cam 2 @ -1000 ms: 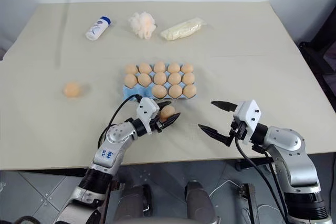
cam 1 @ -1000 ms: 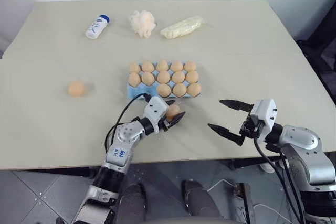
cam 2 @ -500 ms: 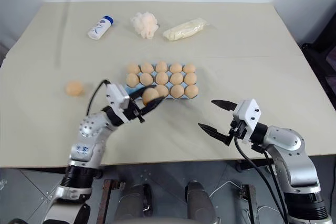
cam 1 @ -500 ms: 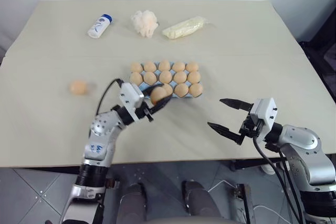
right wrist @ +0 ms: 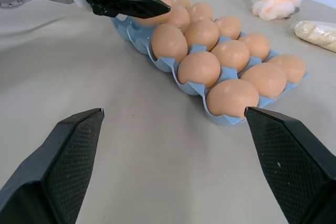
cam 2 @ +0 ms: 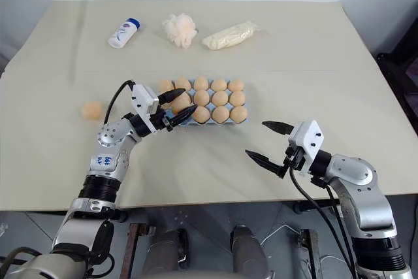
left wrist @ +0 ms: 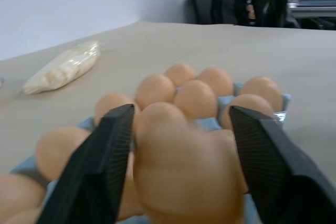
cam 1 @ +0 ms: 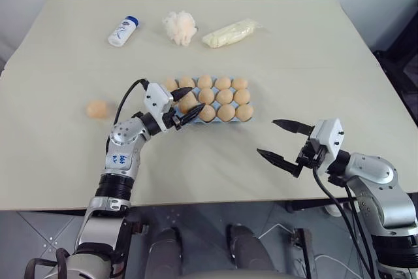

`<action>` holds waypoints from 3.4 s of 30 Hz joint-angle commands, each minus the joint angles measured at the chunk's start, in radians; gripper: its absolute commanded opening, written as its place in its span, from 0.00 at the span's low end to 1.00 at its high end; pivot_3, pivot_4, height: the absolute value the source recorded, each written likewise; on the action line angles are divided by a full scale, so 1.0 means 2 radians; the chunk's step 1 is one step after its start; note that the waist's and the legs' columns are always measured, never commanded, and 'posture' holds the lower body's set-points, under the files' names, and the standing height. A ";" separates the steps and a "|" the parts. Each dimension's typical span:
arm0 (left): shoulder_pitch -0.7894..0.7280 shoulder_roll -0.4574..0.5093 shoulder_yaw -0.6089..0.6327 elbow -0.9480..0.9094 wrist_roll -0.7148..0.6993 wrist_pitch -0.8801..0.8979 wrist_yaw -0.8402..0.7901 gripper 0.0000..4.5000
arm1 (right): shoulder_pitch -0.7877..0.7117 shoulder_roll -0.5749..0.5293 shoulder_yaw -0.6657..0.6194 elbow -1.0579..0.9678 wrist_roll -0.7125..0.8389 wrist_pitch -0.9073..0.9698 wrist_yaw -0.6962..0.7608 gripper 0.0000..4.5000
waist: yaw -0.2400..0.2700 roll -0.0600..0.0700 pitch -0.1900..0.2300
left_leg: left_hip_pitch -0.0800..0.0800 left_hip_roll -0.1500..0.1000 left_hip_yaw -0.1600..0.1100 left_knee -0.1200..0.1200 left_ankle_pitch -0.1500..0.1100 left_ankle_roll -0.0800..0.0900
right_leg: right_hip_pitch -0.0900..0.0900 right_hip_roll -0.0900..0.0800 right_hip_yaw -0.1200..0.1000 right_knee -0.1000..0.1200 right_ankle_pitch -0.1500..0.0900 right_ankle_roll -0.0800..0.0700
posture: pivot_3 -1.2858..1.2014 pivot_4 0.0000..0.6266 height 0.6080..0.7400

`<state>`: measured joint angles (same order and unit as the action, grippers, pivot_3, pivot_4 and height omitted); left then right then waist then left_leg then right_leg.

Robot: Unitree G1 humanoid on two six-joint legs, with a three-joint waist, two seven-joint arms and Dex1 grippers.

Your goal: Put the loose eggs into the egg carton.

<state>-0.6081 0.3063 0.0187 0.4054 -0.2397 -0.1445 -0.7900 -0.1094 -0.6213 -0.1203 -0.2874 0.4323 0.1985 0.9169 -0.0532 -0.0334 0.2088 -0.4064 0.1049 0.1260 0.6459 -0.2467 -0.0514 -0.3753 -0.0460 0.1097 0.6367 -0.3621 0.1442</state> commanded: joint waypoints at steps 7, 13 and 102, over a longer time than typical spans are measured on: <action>0.082 0.130 0.065 -0.072 -0.047 0.009 -0.090 1.00 | -0.031 0.009 0.011 -0.015 0.025 0.003 0.011 1.00 | -0.013 0.000 0.000 | 0.001 0.001 0.001 0.000 0.000 0.000 | 0.000 0.000 0.001 0.001 0.000 0.000 | 0.52 0.24 1.00; 0.182 0.205 0.152 -0.114 -0.081 0.046 -0.089 1.00 | -0.060 0.026 0.034 0.003 0.027 -0.011 0.028 1.00 | -0.011 0.000 0.000 | 0.001 0.002 0.000 0.000 0.000 0.000 | 0.000 0.000 -0.001 0.001 0.000 -0.001 | 0.52 0.24 1.00; 0.235 0.229 0.175 -0.143 -0.089 0.109 -0.078 0.92 | -0.055 0.032 0.045 0.011 0.027 -0.011 0.036 1.00 | -0.001 -0.003 -0.001 | 0.001 0.005 0.005 0.000 -0.004 -0.001 | -0.004 0.001 -0.003 0.003 -0.001 -0.004 | 0.52 0.24 1.00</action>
<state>-0.1493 0.7542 0.3310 0.1826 -0.4010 0.0743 -0.9614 -0.2144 -0.5427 -0.0051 -0.2606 0.4633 0.1820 0.9740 -0.0559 -0.0384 0.2059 -0.4042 0.1155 0.1355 0.6464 -0.2542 -0.0531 -0.3828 -0.0441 0.1032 0.6433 -0.3640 0.1362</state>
